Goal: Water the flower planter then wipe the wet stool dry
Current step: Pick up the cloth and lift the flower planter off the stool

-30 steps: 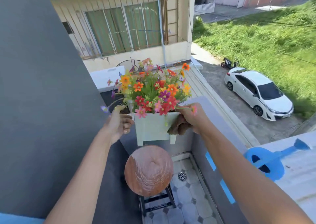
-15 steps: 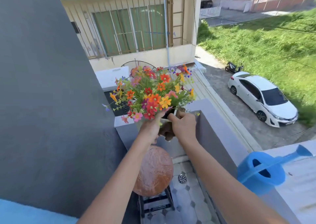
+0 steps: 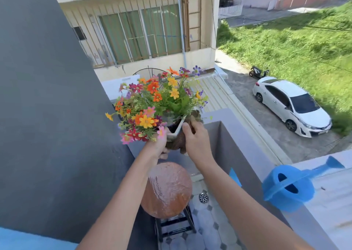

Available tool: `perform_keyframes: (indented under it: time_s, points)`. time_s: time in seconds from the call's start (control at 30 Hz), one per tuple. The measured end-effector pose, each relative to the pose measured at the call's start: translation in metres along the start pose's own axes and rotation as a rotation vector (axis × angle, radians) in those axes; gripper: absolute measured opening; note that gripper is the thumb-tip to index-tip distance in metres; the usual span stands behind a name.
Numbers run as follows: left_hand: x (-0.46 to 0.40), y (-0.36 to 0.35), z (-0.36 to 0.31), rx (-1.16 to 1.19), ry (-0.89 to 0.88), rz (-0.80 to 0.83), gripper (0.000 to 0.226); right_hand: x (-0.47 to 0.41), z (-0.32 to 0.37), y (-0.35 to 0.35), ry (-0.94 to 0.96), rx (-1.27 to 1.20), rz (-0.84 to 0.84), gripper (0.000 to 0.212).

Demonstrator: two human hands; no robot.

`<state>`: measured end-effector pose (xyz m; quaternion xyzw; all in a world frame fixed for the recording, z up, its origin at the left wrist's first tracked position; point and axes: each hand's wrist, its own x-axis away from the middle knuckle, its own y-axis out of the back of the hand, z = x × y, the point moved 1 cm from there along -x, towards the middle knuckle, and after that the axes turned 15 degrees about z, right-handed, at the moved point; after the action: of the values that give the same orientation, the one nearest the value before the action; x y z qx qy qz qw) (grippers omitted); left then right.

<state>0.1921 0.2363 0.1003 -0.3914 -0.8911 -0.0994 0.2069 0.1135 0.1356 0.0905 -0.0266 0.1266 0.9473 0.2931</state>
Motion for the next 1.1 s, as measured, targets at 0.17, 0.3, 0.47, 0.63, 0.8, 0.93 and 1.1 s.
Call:
perform_keyframes:
  time_s: [0.17,0.3,0.47,0.63,0.8,0.93,1.1]
  points:
    - [0.013,-0.009,-0.003,0.143,0.019,0.093,0.033,-0.035,-0.001,0.031,0.032,0.098,-0.058,0.017]
    - [0.016,-0.015,-0.005,0.262,0.02,0.132,0.029,-0.045,-0.01,0.036,-0.044,0.151,-0.068,0.027]
    - [0.014,-0.012,-0.008,0.352,-0.033,0.093,0.028,-0.024,0.005,0.021,0.078,0.022,-0.049,0.021]
    - [0.015,-0.005,-0.018,0.416,-0.051,0.059,0.029,0.023,-0.011,-0.005,0.23,0.178,0.047,0.04]
    - [0.022,-0.005,-0.017,0.417,-0.048,0.09,0.033,0.026,-0.059,-0.006,0.009,0.25,-0.029,0.027]
    - [0.02,-0.009,-0.019,0.377,-0.063,0.096,0.033,0.027,-0.041,-0.008,0.037,0.128,-0.067,0.017]
    - [0.012,-0.016,-0.016,0.314,-0.059,0.089,0.035,0.012,-0.001,-0.003,0.186,0.016,-0.16,0.038]
